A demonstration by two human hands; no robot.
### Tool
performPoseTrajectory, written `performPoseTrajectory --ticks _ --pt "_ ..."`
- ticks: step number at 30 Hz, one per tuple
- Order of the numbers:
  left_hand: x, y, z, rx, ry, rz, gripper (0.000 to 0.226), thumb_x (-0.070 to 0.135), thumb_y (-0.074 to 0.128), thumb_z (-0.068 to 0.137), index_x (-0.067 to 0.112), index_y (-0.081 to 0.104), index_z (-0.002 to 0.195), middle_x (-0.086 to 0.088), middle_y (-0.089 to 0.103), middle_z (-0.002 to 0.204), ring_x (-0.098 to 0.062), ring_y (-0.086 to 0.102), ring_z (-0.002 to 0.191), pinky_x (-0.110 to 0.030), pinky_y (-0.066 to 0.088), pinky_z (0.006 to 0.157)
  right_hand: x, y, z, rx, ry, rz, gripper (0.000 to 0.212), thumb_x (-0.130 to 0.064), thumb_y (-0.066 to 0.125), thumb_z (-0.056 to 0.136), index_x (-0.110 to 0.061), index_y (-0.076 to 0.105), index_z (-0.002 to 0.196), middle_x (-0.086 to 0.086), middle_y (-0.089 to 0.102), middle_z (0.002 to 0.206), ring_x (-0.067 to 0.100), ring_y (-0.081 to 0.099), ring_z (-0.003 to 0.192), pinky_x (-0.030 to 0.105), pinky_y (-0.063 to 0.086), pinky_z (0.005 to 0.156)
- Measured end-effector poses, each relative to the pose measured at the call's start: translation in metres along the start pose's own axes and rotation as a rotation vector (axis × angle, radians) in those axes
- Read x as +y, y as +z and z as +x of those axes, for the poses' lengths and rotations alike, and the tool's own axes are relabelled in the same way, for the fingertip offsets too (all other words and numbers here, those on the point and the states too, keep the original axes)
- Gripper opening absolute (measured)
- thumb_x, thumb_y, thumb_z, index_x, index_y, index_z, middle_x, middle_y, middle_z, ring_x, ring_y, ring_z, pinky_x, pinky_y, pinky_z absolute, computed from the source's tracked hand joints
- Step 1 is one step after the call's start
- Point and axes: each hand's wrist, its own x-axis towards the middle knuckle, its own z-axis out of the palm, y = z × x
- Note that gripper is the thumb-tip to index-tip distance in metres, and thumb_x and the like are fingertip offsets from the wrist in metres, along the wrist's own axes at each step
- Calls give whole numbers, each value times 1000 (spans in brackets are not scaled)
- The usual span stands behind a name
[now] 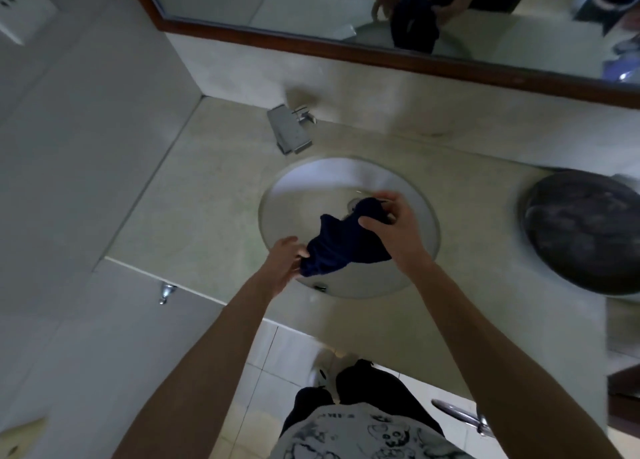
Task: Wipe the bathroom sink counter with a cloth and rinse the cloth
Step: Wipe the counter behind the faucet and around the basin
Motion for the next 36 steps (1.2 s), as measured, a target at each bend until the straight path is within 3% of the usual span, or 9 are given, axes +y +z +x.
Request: performPoseTrajectory --ticks 3,6,9,13,20,25,30,33,36 --pt "9 32 7 150 205 468 63 -5 69 83 13 45 137 -10 56 128 -26 57 112 -36 50 87 -12 -21 8 -106 -170 -229 42 -13 79 79 -23 59 115 -4 60 105 18 62 100 30 52 82" --pt "19 69 0 -115 491 724 75 16 84 79 27 45 143 10 51 139 -6 45 129 -22 40 103 -29 -36 10 -130 -222 -331 40 -12 76 82 -22 59 118 -9 57 100 13 61 92 20 49 76" --pt "30 104 -8 -214 618 814 90 37 89 73 31 39 148 13 49 147 -2 46 129 -15 37 98 -48 -51 12 -184 -274 -367 47 -16 76 78 -31 57 119 -2 60 101 16 66 86 33 57 73" --pt "45 120 -13 -293 699 775 88 30 92 69 22 45 143 8 58 134 -6 58 114 -13 49 85 -77 -70 14 -215 -353 -419 53 -11 78 78 -27 57 123 0 59 106 17 66 83 31 57 75" --pt "55 122 -10 -310 613 853 59 41 70 64 8 64 112 -8 72 104 -22 70 92 -48 58 84 -88 -70 20 -187 -367 -492 55 -17 79 82 -31 59 132 -6 56 122 19 65 93 33 56 87" --pt "75 87 1 -378 434 838 49 18 70 70 13 66 118 -8 73 108 -24 70 97 -43 57 91 -81 -62 36 -206 -194 -590 82 -52 85 70 -36 49 142 -14 57 126 7 56 106 29 50 85" --pt "83 48 9 -392 187 468 43 5 74 79 13 68 121 -7 75 112 -26 71 103 -41 58 91 -36 -26 44 -438 399 150 115 -89 70 51 -32 44 148 1 55 144 27 56 128 50 45 107" --pt "82 33 20 -369 118 296 46 9 78 81 12 66 125 -7 74 115 -27 72 104 -45 58 93 -12 12 29 -481 468 429 100 -89 64 57 -31 54 139 -1 63 137 24 62 123 45 53 94" --pt "76 24 36 -222 278 546 39 26 77 81 8 70 115 -10 76 104 -24 73 93 -44 61 85 -6 61 26 -324 345 334 68 -65 75 71 -32 57 128 1 66 130 20 65 117 36 57 87"
